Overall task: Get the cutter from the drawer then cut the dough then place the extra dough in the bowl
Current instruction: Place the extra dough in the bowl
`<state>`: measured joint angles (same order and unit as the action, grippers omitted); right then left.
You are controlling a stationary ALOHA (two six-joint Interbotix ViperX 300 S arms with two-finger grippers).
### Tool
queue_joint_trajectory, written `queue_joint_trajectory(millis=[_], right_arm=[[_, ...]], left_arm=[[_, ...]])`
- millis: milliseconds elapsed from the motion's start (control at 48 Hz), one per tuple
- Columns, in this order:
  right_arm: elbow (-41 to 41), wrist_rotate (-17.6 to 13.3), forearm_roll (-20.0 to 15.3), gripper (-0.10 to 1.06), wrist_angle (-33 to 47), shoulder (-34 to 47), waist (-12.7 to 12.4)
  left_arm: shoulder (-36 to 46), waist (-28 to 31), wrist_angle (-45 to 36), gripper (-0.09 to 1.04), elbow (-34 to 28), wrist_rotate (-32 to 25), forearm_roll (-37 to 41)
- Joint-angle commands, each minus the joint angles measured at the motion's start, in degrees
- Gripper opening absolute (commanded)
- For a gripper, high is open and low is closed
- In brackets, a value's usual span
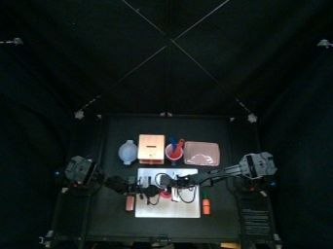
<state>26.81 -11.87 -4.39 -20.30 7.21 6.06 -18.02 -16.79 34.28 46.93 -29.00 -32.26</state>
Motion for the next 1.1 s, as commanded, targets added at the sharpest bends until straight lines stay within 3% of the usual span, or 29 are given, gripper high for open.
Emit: queue_joint_trajectory(millis=[21,458,708,1104], right_arm=[[-1.8,0.1,0.3,0.5,-0.8,-2.5,0.0],[-0.4,0.2,2.6,0.5,-4.1,-10.2,-1.3],[7.5,0.1,2.9,0.5,-5.4,-16.3,-2.5],[19.1,0.1,-0.9,0.53,-3.2,-22.6,-2.3]], left_arm=[[-0.4,0.2,-0.4,0.43,-0.3,0.1,-0.4],[-0.4,0.2,-0.5,0.43,-0.5,0.0,-0.4],[0.0,0.1,-1.0,0.43,-0.6,0.0,-0.4],[1.7,0.2,-1.0,0.43,-0.5,0.0,-0.4]])
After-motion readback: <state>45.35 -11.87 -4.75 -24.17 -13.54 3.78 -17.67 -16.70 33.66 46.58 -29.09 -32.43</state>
